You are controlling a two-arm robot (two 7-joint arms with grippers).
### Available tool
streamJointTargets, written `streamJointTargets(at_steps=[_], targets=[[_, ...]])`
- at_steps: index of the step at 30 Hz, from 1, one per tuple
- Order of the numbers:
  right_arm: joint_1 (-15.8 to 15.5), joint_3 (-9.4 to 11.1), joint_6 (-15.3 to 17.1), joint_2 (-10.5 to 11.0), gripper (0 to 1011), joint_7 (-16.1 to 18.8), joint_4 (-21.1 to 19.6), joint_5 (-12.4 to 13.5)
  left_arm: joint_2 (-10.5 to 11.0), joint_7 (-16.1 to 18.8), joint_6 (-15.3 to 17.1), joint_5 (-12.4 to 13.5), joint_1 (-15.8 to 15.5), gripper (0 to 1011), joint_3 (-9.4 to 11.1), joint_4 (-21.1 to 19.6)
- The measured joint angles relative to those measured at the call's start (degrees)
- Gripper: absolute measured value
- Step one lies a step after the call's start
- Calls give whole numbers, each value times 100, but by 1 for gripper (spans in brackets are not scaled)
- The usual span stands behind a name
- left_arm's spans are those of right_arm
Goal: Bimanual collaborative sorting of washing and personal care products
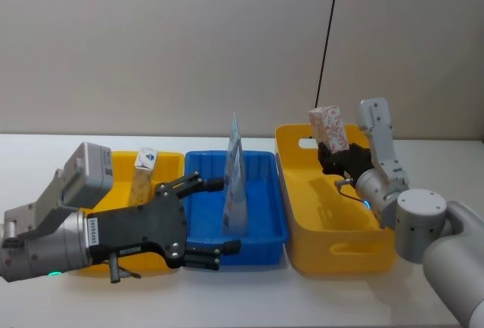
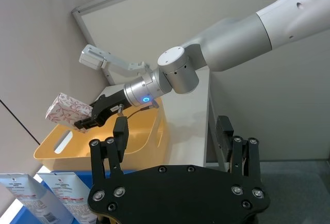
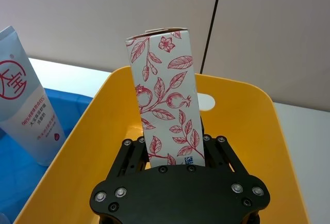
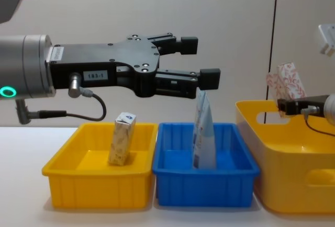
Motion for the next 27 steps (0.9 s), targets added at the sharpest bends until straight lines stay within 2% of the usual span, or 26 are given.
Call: streamJointTargets(at_steps=[11, 12, 14, 15, 17, 18, 19, 21, 22, 25, 27], targets=[[121, -3, -172, -88, 375, 25, 272, -98, 0, 0, 0, 0, 0, 1001, 0, 0], [131, -2, -199, -96, 430, 25, 287, -111, 0, 0, 0, 0, 0, 1001, 0, 0], [139, 1, -238, -106, 472, 30, 296, -127, 0, 0, 0, 0, 0, 1001, 0, 0], [140, 3, -247, -108, 536, 32, 297, -130, 0, 0, 0, 0, 0, 1001, 0, 0], [141, 6, -266, -110, 570, 36, 297, -138, 0, 0, 0, 0, 0, 1002, 0, 0], [141, 10, -281, -111, 644, 39, 293, -149, 0, 0, 0, 0, 0, 1001, 0, 0], [141, 10, -281, -111, 644, 39, 293, -149, 0, 0, 0, 0, 0, 1001, 0, 0], [140, 18, -302, -112, 705, 43, 278, -166, 0, 0, 0, 0, 0, 1001, 0, 0], [137, 23, -315, -111, 768, 45, 260, -172, 0, 0, 0, 0, 0, 1001, 0, 0], [122, 27, -324, -106, 825, 48, 224, -185, 0, 0, 0, 0, 0, 1001, 0, 0], [92, 38, -326, -89, 899, 52, 141, -196, 0, 0, 0, 0, 0, 1001, 0, 0]])
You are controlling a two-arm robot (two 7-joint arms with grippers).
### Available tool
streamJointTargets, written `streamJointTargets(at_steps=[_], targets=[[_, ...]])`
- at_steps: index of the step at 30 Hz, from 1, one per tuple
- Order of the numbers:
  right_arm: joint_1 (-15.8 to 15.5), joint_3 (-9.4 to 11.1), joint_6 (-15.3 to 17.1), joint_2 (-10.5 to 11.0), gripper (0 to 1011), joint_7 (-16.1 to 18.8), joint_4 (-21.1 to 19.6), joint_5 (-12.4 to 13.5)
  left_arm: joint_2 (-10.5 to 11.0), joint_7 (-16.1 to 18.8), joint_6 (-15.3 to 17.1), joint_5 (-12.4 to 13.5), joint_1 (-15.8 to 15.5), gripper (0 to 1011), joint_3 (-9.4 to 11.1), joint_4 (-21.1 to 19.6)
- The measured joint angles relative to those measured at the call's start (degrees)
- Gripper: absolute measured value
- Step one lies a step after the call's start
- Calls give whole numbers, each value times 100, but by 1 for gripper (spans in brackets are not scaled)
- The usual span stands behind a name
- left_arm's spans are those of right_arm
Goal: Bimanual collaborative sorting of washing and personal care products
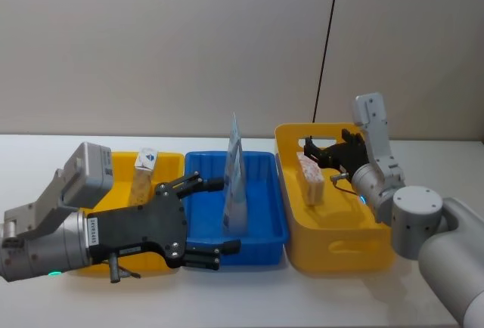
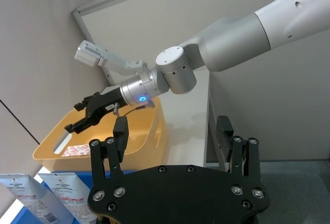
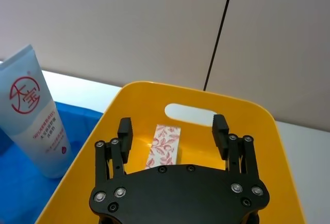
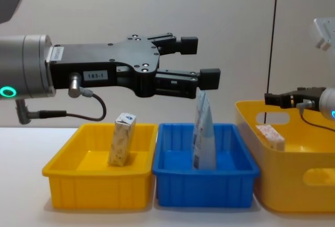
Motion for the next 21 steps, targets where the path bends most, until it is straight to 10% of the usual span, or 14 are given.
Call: streamJointTargets(at_steps=[11, 21], targets=[[-471, 96, 214, 272, 1004, 85, -1096, 29, 0, 0, 0, 0, 0, 1001, 0, 0], [-1445, 306, 657, 771, 1004, 199, -2997, 257, 0, 0, 0, 0, 0, 1001, 0, 1]])
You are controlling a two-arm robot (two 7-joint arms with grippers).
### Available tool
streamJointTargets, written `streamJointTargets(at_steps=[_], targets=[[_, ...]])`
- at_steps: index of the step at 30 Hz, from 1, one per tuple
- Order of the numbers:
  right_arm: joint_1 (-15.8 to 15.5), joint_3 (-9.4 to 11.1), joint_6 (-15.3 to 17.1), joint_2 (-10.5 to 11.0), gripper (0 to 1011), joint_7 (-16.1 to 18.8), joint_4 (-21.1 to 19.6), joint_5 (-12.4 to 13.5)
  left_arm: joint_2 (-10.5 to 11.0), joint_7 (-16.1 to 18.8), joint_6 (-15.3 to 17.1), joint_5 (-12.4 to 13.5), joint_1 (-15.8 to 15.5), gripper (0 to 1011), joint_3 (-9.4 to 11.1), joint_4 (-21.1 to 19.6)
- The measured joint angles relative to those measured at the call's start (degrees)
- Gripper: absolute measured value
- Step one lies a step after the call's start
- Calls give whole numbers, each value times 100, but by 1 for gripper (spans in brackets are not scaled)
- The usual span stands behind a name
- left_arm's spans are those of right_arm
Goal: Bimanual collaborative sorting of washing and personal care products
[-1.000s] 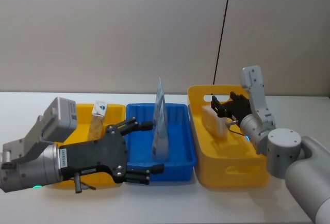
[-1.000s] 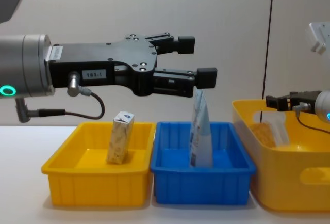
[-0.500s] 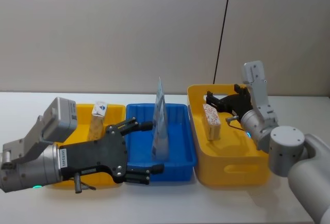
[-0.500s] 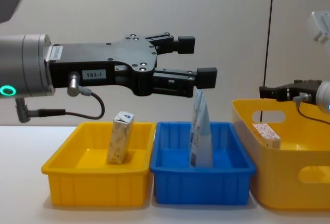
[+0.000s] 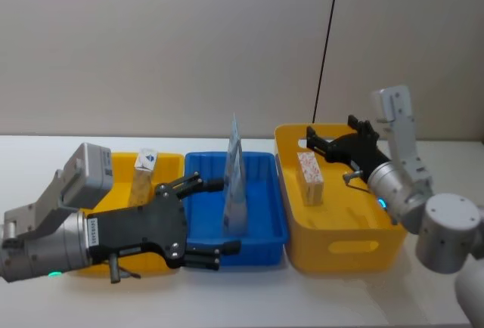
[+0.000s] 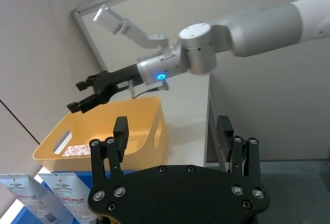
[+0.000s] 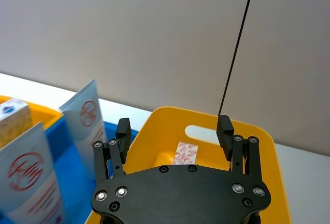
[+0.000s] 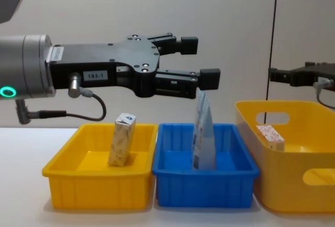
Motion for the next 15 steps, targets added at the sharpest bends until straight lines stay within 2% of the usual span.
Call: streamJointTargets(at_steps=[6, 9, 10, 15], targets=[[-719, 166, 248, 308, 1004, 35, -1106, 165, 0, 0, 0, 0, 0, 1001, 0, 0], [-960, 222, 330, 401, 1004, 35, -1511, 220, 0, 0, 0, 0, 0, 1001, 0, 0], [-1150, 266, 376, 469, 1004, 35, -1777, 255, -1, 0, 0, 0, 0, 1001, 1, 0], [-1640, 364, 495, 621, 1004, 16, -2420, 335, 0, 0, 0, 0, 0, 1001, 0, 0]])
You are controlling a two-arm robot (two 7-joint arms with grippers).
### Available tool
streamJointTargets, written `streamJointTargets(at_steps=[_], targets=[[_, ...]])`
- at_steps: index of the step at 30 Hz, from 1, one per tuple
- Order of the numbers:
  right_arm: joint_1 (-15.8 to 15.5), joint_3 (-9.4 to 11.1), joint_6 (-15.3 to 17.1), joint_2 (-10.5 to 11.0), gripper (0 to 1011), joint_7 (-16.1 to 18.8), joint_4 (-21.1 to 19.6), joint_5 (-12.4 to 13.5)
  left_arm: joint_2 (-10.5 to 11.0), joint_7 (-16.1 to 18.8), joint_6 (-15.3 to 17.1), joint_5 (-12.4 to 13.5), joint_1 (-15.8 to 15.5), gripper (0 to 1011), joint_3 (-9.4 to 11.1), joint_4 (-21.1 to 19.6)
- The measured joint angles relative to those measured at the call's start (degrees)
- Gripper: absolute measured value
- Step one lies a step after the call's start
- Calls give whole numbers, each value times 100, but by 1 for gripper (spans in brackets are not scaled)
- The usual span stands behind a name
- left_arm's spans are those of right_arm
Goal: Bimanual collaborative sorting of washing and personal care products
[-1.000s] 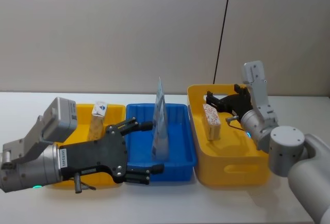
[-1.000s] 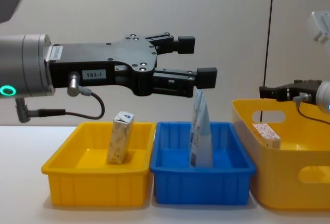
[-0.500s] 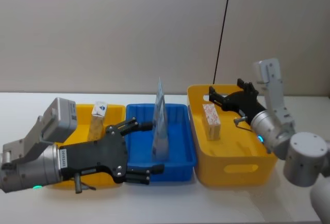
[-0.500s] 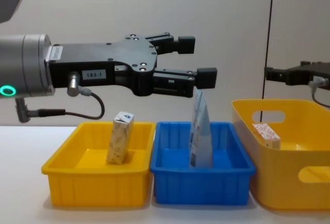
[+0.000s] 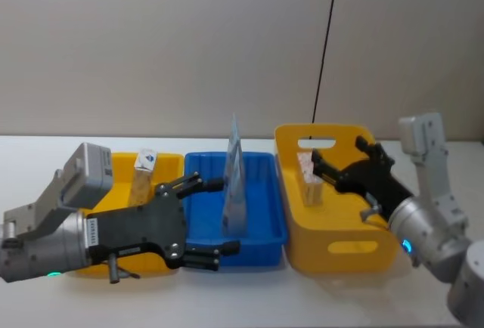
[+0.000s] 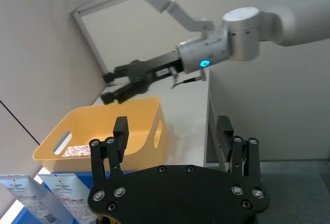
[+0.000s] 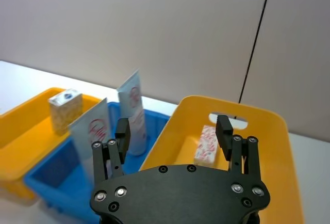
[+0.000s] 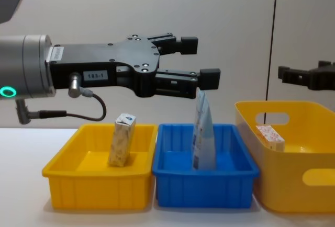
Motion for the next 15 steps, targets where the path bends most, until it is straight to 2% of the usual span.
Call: streamJointTargets(at_steps=[4, 8, 15], targets=[[-412, 37, 99, 86, 1004, -46, -496, 33, 0, 0, 0, 0, 0, 1001, 0, 0], [-675, 31, 156, 109, 1004, -91, -785, 33, 0, 0, 0, 0, 0, 1001, 0, 0], [-978, -68, 235, 77, 1004, -179, -1071, -60, 0, 0, 0, 0, 0, 1001, 0, 0]])
